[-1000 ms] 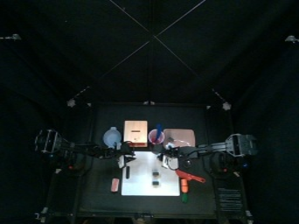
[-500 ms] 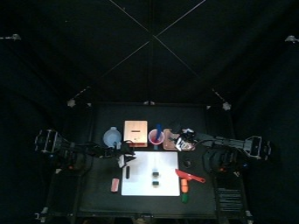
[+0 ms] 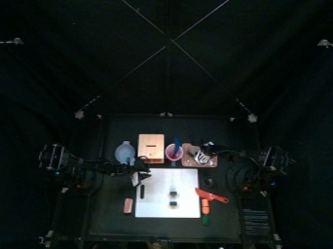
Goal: Place sushi on board then cut the sushi with the knife then place the pieces on the plate
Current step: Place the 4 sushi pieces on the plate
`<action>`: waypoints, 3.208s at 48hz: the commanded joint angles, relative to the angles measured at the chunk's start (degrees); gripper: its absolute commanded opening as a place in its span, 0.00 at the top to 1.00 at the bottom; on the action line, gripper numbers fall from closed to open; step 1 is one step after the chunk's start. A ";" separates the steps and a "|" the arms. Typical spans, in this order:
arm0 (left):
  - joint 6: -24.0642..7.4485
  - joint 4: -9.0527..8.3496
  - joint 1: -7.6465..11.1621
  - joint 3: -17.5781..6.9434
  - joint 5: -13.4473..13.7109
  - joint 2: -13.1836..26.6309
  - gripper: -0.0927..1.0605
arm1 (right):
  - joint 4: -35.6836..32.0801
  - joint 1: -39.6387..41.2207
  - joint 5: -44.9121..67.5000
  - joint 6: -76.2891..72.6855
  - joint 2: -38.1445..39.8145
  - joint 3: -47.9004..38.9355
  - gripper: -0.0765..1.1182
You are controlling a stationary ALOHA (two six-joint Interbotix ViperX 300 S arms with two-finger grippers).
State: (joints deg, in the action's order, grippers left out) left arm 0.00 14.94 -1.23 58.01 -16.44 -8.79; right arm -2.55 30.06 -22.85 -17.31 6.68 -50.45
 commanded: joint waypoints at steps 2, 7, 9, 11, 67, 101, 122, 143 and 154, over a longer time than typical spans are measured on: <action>-0.09 0.00 -0.35 -0.62 -0.26 -0.35 0.31 | -0.09 0.18 0.26 0.09 0.44 0.97 0.30; -0.09 0.00 -0.53 -0.62 -0.26 -0.26 0.31 | -0.18 0.09 0.00 0.09 1.14 1.05 0.23; -0.09 0.00 -0.53 -0.62 -0.26 -0.26 0.31 | -0.35 0.09 -0.53 0.09 1.76 1.14 0.22; -0.09 0.00 -0.53 -0.62 -0.26 -0.26 0.31 | -0.88 -0.18 -1.67 0.18 2.81 1.49 0.20; -0.18 0.00 -0.70 -0.26 -0.26 -0.26 0.31 | -1.23 -38.58 -5.19 0.18 -7.21 21.27 0.20; -0.09 0.00 -0.70 0.00 -0.26 -0.26 0.31 | -1.05 -40.25 -5.27 -0.09 -17.05 25.93 0.41; -0.09 0.00 -0.70 0.00 -0.26 -0.26 0.31 | -0.44 -29.44 -10.02 -0.09 -2.55 15.82 0.48; -0.18 0.00 -0.97 0.09 -0.26 -0.18 0.31 | -7.38 -8.44 -18.90 -0.18 8.35 9.32 0.48; 0.09 0.09 -1.05 0.09 -0.26 -0.18 0.31 | -8.53 -0.09 -18.28 0.00 6.68 7.38 0.48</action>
State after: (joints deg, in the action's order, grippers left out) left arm 0.00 14.94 -2.11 58.71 -16.44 -8.70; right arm -10.99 27.77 -41.66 -17.23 13.10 -42.80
